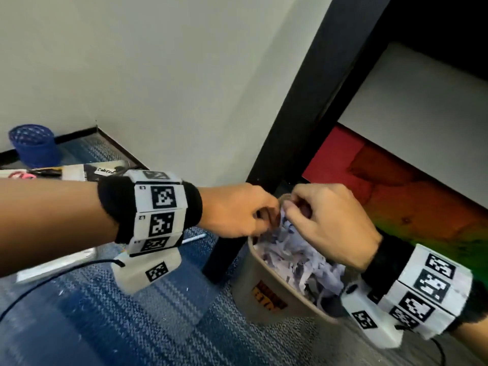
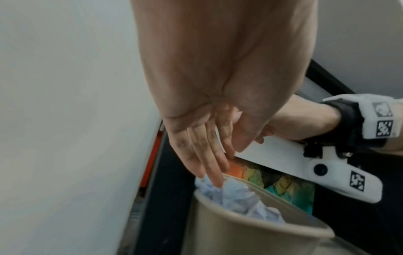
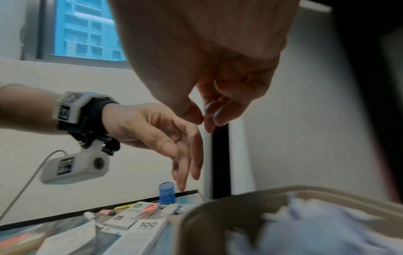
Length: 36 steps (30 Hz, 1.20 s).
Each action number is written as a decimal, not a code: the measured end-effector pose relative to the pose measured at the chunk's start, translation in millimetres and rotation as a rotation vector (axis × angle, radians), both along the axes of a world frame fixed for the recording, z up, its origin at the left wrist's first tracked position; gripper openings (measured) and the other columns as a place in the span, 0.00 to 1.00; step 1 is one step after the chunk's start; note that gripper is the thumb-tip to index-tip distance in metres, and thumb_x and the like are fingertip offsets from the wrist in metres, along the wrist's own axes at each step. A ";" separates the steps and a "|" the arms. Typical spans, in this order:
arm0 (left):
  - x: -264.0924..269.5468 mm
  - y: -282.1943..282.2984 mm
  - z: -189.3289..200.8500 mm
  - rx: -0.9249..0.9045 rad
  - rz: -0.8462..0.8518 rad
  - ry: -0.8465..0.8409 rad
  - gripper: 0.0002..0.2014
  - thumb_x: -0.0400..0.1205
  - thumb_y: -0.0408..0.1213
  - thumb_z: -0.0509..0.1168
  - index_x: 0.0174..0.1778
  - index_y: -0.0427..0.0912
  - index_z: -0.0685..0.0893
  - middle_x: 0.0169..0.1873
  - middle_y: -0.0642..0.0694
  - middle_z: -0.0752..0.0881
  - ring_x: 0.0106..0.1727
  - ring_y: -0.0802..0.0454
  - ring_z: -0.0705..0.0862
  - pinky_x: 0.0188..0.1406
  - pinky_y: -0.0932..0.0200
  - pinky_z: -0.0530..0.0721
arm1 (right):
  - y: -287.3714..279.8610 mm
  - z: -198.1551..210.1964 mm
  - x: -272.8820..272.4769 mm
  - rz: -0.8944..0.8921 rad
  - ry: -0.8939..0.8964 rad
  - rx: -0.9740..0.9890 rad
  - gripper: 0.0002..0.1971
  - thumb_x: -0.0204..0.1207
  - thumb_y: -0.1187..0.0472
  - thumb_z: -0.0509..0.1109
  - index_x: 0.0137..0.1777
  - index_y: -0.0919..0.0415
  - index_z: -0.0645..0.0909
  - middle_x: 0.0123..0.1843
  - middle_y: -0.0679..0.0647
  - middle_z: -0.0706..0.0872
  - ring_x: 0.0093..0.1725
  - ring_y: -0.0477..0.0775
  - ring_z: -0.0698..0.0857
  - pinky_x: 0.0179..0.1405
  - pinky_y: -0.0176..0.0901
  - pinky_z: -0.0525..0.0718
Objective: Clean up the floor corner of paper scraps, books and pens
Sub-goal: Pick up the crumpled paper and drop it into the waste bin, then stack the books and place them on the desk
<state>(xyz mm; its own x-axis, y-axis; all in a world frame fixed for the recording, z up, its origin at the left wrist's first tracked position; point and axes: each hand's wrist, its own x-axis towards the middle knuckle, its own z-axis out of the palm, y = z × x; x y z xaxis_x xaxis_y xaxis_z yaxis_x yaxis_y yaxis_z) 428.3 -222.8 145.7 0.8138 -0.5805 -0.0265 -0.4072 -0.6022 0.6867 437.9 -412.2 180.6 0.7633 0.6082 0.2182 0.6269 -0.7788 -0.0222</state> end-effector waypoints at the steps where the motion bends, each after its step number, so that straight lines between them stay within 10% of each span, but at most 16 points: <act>1: -6.1 16.5 1.3 0.072 -0.023 -0.023 0.03 0.84 0.34 0.64 0.47 0.45 0.82 0.42 0.49 0.89 0.41 0.52 0.87 0.47 0.52 0.86 | 18.3 0.9 -7.8 0.014 0.022 -0.013 0.13 0.78 0.47 0.61 0.35 0.51 0.76 0.29 0.45 0.79 0.32 0.47 0.78 0.32 0.48 0.75; 8: -34.3 136.7 -21.6 0.839 -0.084 -0.149 0.11 0.82 0.39 0.60 0.52 0.40 0.84 0.46 0.41 0.88 0.47 0.39 0.86 0.42 0.52 0.84 | 147.7 -26.5 -33.4 0.183 0.164 -0.187 0.11 0.77 0.45 0.61 0.44 0.50 0.78 0.44 0.50 0.79 0.45 0.56 0.82 0.44 0.52 0.81; 14: -78.7 254.7 -49.4 1.024 0.113 0.037 0.07 0.83 0.38 0.60 0.47 0.42 0.83 0.47 0.39 0.86 0.46 0.38 0.82 0.43 0.56 0.77 | 281.6 -63.4 -22.3 0.383 0.074 -0.588 0.16 0.77 0.47 0.63 0.57 0.56 0.80 0.57 0.58 0.79 0.60 0.62 0.79 0.57 0.54 0.78; 22: -134.1 379.8 -46.2 1.085 0.482 0.267 0.07 0.83 0.37 0.60 0.40 0.41 0.75 0.43 0.43 0.82 0.46 0.43 0.78 0.47 0.55 0.79 | 428.3 -80.8 -37.4 0.688 0.199 -0.672 0.15 0.76 0.49 0.66 0.56 0.57 0.83 0.55 0.60 0.86 0.56 0.64 0.84 0.54 0.53 0.84; 27: -201.0 438.9 -50.3 1.045 0.786 0.346 0.13 0.85 0.37 0.62 0.63 0.39 0.83 0.59 0.40 0.86 0.56 0.42 0.84 0.47 0.58 0.75 | 517.9 -122.4 -58.2 0.836 0.187 -0.718 0.14 0.78 0.49 0.66 0.55 0.57 0.83 0.55 0.59 0.87 0.55 0.63 0.84 0.54 0.49 0.83; 32: -300.4 448.8 -78.9 1.046 0.879 0.801 0.06 0.86 0.36 0.61 0.43 0.45 0.77 0.35 0.44 0.75 0.38 0.45 0.75 0.23 0.61 0.66 | 574.9 -160.9 -108.3 1.016 0.075 -0.894 0.17 0.82 0.50 0.63 0.64 0.59 0.80 0.62 0.60 0.85 0.62 0.63 0.83 0.51 0.45 0.77; 36: -368.9 446.0 -104.3 0.938 1.099 0.922 0.15 0.84 0.39 0.65 0.62 0.34 0.83 0.58 0.38 0.85 0.46 0.45 0.79 0.42 0.57 0.77 | 591.9 -189.6 -126.2 0.992 0.135 -0.941 0.22 0.81 0.43 0.63 0.61 0.62 0.78 0.60 0.61 0.85 0.58 0.64 0.84 0.54 0.50 0.83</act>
<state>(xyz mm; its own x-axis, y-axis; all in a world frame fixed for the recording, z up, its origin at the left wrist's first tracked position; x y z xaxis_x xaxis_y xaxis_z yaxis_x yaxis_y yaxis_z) 59.4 223.2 41.4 0.3104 0.6852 -0.6590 0.7395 -0.6096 -0.2856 311.6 179.7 -9.0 -0.0918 0.7814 -0.6172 0.9595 0.2353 0.1552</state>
